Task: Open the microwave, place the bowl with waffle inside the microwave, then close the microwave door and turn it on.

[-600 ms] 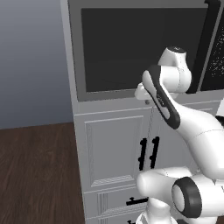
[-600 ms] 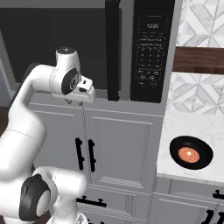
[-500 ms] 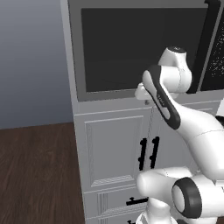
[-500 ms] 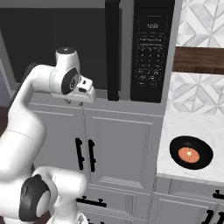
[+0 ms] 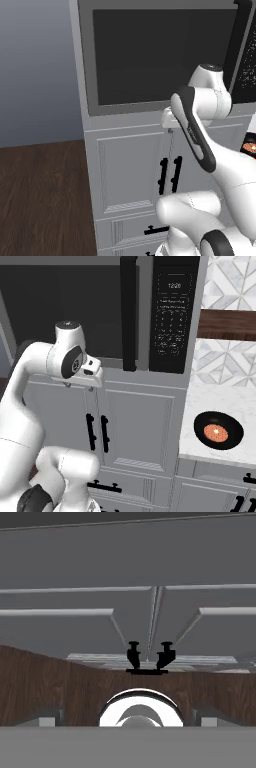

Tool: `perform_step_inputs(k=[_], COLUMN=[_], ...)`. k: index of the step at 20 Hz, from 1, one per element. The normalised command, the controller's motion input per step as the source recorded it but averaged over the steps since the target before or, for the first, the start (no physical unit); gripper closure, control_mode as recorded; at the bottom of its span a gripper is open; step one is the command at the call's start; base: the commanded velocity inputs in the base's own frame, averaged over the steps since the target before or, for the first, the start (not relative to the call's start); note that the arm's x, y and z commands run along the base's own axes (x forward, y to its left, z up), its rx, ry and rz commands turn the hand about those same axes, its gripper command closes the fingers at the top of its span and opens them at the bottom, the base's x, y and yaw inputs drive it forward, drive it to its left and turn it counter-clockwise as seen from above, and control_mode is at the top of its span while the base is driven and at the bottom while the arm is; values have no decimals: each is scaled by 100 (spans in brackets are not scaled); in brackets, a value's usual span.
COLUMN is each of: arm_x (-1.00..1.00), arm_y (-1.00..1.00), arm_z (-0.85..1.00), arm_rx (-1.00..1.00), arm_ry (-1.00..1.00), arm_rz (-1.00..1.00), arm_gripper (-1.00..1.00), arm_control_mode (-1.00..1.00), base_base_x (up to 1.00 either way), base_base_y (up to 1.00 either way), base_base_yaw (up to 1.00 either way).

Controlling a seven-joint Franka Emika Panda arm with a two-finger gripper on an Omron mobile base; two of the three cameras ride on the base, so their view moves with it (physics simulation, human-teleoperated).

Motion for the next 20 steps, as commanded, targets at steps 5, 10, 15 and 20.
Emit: perform_step_inputs(k=[5,10,15,20], arm_x=[-47,-43,-17,0], arm_y=[0,0,0,0], arm_z=[-29,-17,-5,0], arm_rx=[0,0,-1,0], arm_ry=[0,0,0,0], arm_rz=[0,0,0,0], arm_gripper=[-100,-100,-100,-100], arm_control_mode=[-100,-100,100,100], base_base_x=[0,0,-23,-16], base_base_y=[0,0,-1,-29], base_base_yaw=[0,0,-2,-3])
